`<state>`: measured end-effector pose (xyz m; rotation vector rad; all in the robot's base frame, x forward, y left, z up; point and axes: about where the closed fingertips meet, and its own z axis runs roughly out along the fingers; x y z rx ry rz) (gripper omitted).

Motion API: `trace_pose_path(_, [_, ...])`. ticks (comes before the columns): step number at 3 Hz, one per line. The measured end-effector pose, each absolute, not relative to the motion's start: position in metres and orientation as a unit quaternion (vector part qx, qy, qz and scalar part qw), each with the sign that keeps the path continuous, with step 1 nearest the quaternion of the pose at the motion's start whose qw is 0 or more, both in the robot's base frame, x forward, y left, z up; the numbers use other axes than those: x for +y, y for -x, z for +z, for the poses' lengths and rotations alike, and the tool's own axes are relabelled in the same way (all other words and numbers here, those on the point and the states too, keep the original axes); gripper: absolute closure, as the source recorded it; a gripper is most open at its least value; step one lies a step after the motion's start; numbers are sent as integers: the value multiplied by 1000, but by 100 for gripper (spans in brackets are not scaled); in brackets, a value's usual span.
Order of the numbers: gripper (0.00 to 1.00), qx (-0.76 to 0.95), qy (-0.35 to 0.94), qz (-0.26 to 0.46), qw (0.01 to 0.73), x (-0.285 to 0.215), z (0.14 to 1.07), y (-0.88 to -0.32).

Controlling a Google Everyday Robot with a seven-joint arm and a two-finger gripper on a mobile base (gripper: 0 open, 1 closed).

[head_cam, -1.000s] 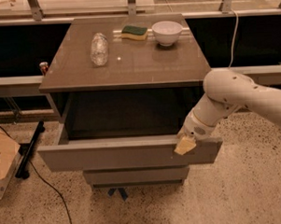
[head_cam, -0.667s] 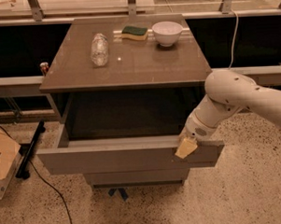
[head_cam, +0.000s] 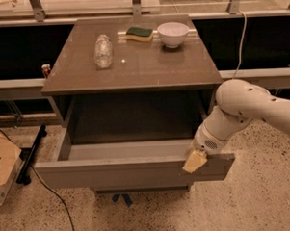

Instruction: Open top drawer

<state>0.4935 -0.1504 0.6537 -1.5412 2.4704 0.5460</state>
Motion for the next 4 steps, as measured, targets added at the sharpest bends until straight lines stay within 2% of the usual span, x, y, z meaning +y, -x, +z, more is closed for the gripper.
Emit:
trace_pose_path(1, [13, 830, 519, 184, 88, -150, 653, -493])
trace_pose_path(2, [0, 830, 519, 185, 87, -149, 652, -492])
trace_pose_path(4, [0, 829, 526, 175, 74, -156, 653, -477])
